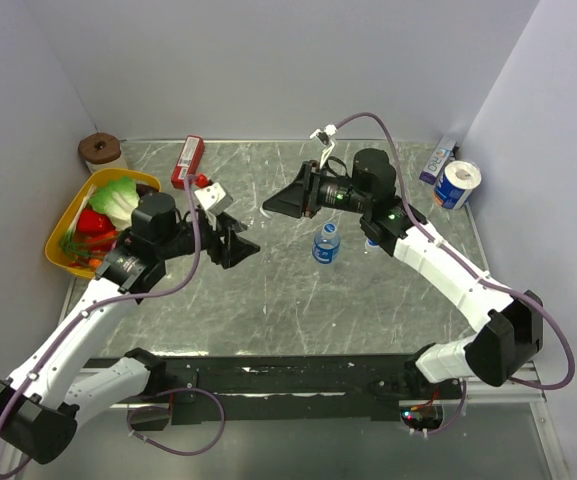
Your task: Unscrew the bottle caps
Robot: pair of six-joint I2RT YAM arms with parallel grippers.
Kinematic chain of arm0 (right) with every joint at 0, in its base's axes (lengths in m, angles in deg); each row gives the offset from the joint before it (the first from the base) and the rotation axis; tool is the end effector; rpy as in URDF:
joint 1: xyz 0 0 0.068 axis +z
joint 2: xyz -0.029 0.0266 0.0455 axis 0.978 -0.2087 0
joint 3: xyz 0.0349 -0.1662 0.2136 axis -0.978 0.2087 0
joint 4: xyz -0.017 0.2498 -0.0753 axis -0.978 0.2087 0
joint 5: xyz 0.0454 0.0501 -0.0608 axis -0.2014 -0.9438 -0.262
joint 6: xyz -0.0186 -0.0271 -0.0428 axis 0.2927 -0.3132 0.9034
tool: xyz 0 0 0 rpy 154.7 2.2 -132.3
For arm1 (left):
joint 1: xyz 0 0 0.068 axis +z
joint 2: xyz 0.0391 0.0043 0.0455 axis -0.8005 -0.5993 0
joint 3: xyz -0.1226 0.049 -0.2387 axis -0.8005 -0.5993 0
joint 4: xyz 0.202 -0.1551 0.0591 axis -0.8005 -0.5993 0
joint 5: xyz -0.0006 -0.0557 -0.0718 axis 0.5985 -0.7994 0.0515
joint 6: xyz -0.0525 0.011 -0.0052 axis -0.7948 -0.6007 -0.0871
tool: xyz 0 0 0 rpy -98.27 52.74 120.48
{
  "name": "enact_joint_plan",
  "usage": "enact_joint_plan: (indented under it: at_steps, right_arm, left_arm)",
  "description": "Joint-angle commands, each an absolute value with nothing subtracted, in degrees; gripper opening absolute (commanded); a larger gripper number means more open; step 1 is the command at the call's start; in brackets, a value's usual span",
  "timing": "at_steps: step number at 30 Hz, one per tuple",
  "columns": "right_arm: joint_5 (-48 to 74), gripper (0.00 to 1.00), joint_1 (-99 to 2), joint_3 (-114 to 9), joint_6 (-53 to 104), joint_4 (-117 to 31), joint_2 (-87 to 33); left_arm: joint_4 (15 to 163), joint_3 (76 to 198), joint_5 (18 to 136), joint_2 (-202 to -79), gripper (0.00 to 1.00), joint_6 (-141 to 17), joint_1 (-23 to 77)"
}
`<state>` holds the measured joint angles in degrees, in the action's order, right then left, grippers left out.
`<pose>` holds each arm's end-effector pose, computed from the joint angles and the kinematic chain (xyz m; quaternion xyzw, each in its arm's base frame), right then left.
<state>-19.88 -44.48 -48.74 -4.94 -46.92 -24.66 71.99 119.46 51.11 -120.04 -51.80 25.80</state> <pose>0.2537 0.1954 0.3951 -0.2122 0.6930 0.5777 0.3755 0.1820 -0.1166 0.3593 0.3409 0.7040 -0.3701 0.5012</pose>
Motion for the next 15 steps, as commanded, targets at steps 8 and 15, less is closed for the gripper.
enact_joint_plan:
  at_steps: [8,15]
  right_arm:
    - [-31.95,0.24,-44.11,-46.32,9.48,-53.60,-20.37]
    - [-34.78,0.33,-45.08,-45.09,16.62,-51.59,-18.70]
  left_arm:
    - [81.48,119.87,27.71,-118.08,0.41,-56.13,31.38]
    - [84.11,119.69,18.65,-117.73,0.41,-57.44,33.14]
